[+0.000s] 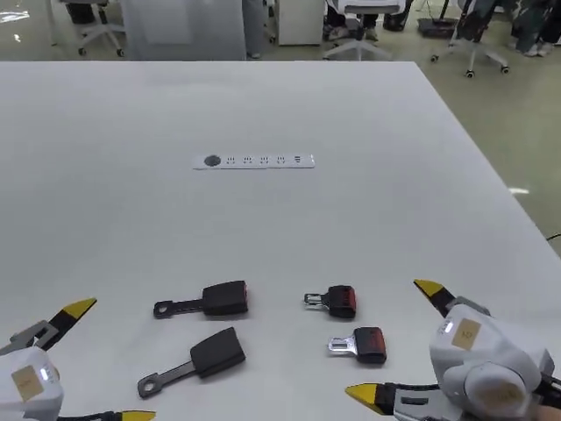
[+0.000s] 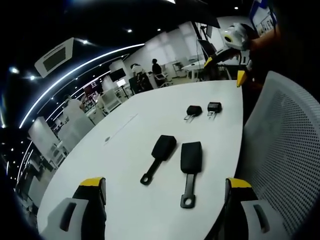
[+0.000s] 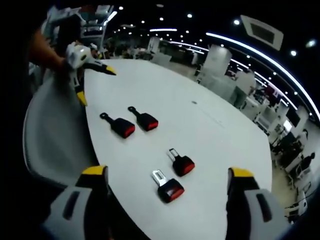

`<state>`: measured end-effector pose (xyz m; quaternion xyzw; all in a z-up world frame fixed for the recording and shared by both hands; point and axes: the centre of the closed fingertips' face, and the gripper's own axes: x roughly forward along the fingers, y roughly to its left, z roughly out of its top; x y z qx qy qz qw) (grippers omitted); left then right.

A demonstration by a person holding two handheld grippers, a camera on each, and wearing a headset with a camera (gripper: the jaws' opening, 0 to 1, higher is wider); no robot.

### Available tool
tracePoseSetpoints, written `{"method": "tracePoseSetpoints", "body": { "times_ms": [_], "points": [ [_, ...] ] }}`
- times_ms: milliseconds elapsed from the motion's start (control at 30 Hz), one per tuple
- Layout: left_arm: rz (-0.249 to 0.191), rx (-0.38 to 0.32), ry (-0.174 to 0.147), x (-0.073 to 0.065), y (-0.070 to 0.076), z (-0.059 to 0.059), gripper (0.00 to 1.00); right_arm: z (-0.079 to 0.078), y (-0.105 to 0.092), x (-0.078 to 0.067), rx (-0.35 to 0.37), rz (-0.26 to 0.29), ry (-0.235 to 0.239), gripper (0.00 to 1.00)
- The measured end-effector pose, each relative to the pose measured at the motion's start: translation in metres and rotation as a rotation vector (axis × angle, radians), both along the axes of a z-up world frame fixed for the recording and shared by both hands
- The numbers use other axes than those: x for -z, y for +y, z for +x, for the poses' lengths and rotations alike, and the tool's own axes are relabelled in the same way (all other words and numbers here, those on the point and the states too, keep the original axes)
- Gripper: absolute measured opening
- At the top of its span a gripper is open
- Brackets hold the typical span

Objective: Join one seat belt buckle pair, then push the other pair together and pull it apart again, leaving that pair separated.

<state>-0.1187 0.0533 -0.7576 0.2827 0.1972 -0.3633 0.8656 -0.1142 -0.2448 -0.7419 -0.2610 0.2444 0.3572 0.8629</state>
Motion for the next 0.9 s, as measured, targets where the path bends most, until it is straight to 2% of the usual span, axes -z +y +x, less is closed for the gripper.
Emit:
{"method": "tracePoseSetpoints", "body": {
  "times_ms": [33, 100, 200, 300, 467, 700, 833, 900],
  "points": [
    [0.004, 0.002, -0.001, 0.000, 0.000, 0.000, 1.00, 0.000, -0.001, 0.002, -0.007, -0.008, 0.009, 0.99],
    [0.007, 0.003, 0.005, 0.001, 0.001, 0.000, 1.00, -0.001, -0.009, 0.007, 0.001, -0.063, 0.031, 0.94],
    [0.013, 0.001, 0.021, 0.003, 0.002, 0.000, 1.00, 0.001, -0.009, 0.010, -0.013, -0.045, 0.057, 0.89],
    [0.017, -0.001, 0.035, 0.006, 0.004, -0.001, 1.00, 0.004, -0.009, 0.009, -0.024, -0.043, 0.061, 0.88],
    [0.020, -0.005, 0.059, 0.010, 0.008, 0.000, 1.00, 0.007, -0.007, 0.012, -0.052, -0.034, 0.095, 0.85],
    [0.018, -0.020, 0.104, 0.016, 0.014, 0.006, 0.97, 0.011, -0.007, 0.025, -0.107, -0.079, 0.136, 0.81],
    [0.021, -0.017, 0.129, 0.020, 0.011, 0.013, 0.94, 0.016, -0.007, 0.030, -0.138, -0.100, 0.154, 0.79],
    [0.038, -0.006, 0.147, 0.022, 0.004, 0.014, 0.94, 0.019, -0.008, 0.033, -0.157, -0.123, 0.161, 0.76]
  ]
}}
